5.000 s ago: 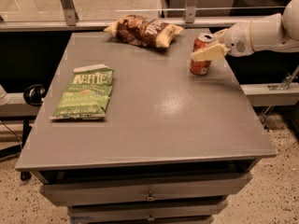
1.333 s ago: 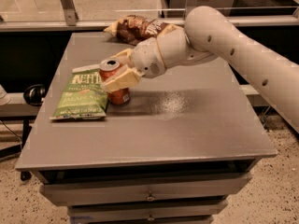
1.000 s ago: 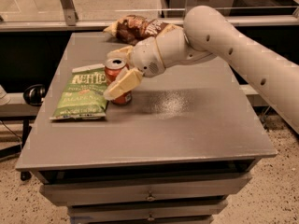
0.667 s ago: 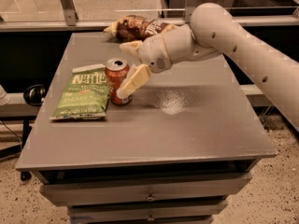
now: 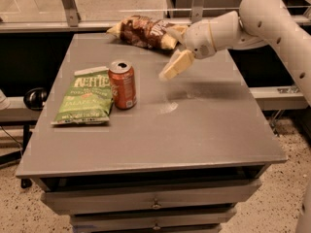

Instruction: Move coke can near green jalapeno chip bag

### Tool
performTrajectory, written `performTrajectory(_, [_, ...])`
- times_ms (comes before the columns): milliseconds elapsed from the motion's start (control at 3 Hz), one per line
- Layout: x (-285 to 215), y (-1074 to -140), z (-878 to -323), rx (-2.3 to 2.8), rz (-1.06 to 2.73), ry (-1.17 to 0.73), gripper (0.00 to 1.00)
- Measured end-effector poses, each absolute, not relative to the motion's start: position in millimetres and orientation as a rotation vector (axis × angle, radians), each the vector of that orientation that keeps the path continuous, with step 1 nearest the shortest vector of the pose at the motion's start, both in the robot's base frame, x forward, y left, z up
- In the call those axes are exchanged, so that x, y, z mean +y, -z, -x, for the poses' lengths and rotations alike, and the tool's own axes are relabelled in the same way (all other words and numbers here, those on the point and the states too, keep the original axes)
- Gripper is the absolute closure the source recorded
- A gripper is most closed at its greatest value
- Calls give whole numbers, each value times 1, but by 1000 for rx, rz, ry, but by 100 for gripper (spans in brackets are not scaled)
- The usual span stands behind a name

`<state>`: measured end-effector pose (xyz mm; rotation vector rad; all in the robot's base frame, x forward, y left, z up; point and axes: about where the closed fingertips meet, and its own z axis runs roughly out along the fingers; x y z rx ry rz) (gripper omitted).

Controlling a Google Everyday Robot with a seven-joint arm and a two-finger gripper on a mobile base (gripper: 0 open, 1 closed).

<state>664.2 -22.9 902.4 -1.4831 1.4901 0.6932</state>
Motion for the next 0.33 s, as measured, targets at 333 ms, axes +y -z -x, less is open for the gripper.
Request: performTrajectory(333, [-32, -913, -673, 1483, 1467, -662, 0])
